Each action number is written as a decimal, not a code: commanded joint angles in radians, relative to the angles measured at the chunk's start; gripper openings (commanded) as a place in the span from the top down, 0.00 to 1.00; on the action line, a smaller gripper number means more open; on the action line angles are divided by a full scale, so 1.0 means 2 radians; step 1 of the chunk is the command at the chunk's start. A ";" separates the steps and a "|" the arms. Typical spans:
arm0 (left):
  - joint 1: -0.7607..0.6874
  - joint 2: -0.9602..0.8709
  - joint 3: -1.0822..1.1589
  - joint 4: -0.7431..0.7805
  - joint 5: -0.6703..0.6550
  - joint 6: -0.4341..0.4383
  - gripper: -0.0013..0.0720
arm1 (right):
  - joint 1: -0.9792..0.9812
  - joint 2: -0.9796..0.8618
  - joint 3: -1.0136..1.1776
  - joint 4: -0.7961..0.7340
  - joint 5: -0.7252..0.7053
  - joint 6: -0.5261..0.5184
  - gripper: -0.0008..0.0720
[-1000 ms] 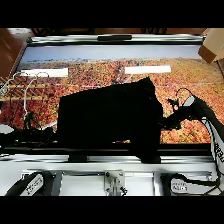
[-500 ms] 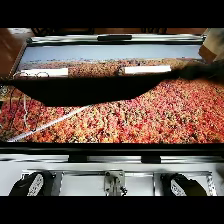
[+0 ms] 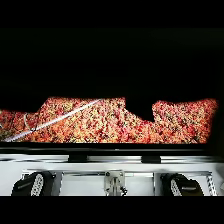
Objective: Fold the shirts.
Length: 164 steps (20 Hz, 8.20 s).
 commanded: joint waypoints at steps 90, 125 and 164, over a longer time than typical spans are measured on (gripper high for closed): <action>-0.004 -0.320 -0.715 -0.120 -0.073 0.131 0.94 | -0.199 -0.226 -0.667 0.067 0.205 -0.027 0.37; -0.009 -0.389 -0.436 -0.164 -0.076 0.124 0.94 | -0.165 -0.353 -0.360 0.167 0.169 -0.014 0.89; -0.376 -0.521 -0.301 -0.181 0.037 0.041 0.93 | -0.039 -0.450 -0.224 0.196 0.268 -0.003 0.89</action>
